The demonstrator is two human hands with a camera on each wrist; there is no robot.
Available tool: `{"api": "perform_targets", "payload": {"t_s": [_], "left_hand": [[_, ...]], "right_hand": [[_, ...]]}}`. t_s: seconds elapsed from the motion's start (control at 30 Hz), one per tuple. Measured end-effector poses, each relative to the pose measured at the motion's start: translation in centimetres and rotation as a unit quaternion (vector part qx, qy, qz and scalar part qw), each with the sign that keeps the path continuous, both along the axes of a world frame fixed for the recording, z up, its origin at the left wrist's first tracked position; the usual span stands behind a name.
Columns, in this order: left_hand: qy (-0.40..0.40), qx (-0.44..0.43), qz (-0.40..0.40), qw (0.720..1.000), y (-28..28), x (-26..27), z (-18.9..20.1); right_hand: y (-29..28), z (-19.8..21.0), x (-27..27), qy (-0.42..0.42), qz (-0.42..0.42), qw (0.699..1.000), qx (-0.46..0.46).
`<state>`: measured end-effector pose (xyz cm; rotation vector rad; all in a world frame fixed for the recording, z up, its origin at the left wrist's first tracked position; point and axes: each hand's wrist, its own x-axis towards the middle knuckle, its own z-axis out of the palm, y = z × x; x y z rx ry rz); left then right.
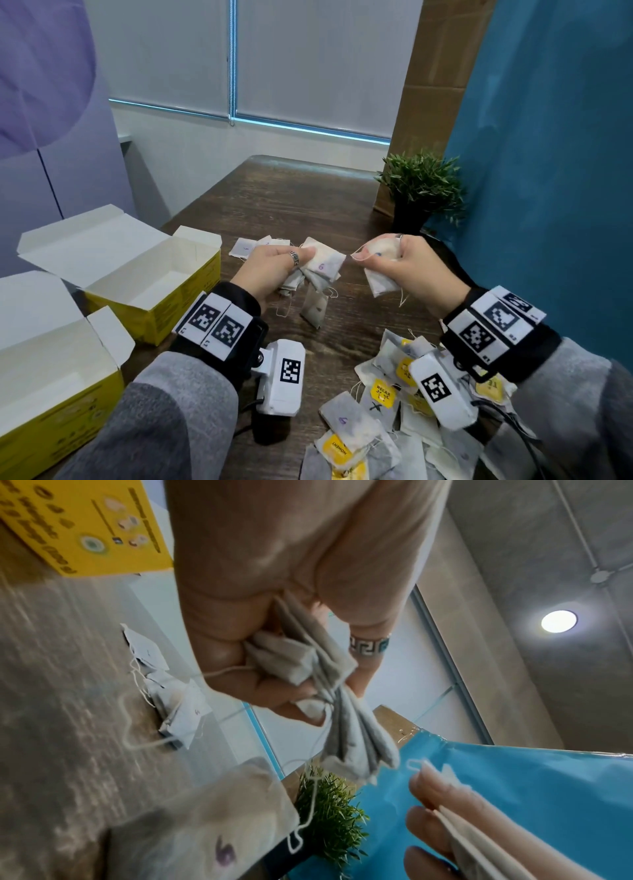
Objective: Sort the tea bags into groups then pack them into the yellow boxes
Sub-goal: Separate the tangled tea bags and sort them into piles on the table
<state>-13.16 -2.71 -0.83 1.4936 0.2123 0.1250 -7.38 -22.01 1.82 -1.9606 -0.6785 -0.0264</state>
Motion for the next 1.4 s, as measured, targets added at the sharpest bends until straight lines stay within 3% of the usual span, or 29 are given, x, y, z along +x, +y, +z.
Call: {"api": "perform_targets", "payload": {"t_s": [0.1,0.2,0.33,0.43,0.63,0.77,0.87,0.93,1.0,1.13,1.27,1.33,1.4], "left_hand": [[-0.004,-0.012,-0.004,1.000,0.0,0.0,0.0],[-0.010,-0.032,-0.008,0.999,0.2,0.2,0.0],[-0.017,-0.051,-0.008,0.999,0.4,0.3,0.0],[-0.006,-0.057,0.001,0.998,0.7,0.3,-0.1],[-0.009,-0.011,0.075,0.997,1.6,0.5,-0.5],[-0.041,0.062,0.098,0.992,1.7,0.7,-0.9],[-0.050,0.098,0.037,0.993,1.1,0.4,-0.6],[-0.037,0.108,-0.040,0.993,0.5,-0.1,-0.5],[-0.021,0.052,-0.102,0.993,-0.1,-0.3,-0.6],[0.011,-0.023,-0.140,0.990,-0.4,0.0,-0.9],[0.072,-0.094,-0.208,0.971,-0.1,0.3,-0.5],[0.066,-0.051,-0.226,0.970,0.0,0.2,-0.4],[0.035,0.048,-0.212,0.975,0.1,0.1,-0.6]], "right_hand": [[-0.3,-0.5,0.4,0.071,0.008,0.997,-0.017],[0.2,-0.9,0.7,0.139,0.065,0.981,-0.122],[2.7,-2.1,1.3,0.102,0.099,0.930,-0.338],[4.7,-3.1,1.7,0.061,0.081,0.915,-0.390],[2.8,-0.9,2.1,0.033,0.052,0.950,-0.308],[0.1,2.0,1.6,0.062,0.157,0.946,-0.276],[-0.2,2.0,1.7,0.120,0.172,0.963,-0.167],[0.5,1.4,1.9,0.120,0.149,0.968,-0.165],[1.0,0.7,2.3,0.111,0.131,0.966,-0.195],[1.4,0.0,2.5,0.139,0.113,0.967,-0.179],[1.2,-0.1,2.4,0.130,0.125,0.960,-0.216],[1.2,0.1,2.5,0.134,0.116,0.961,-0.214],[1.0,0.4,2.5,0.142,0.120,0.959,-0.213]]}}
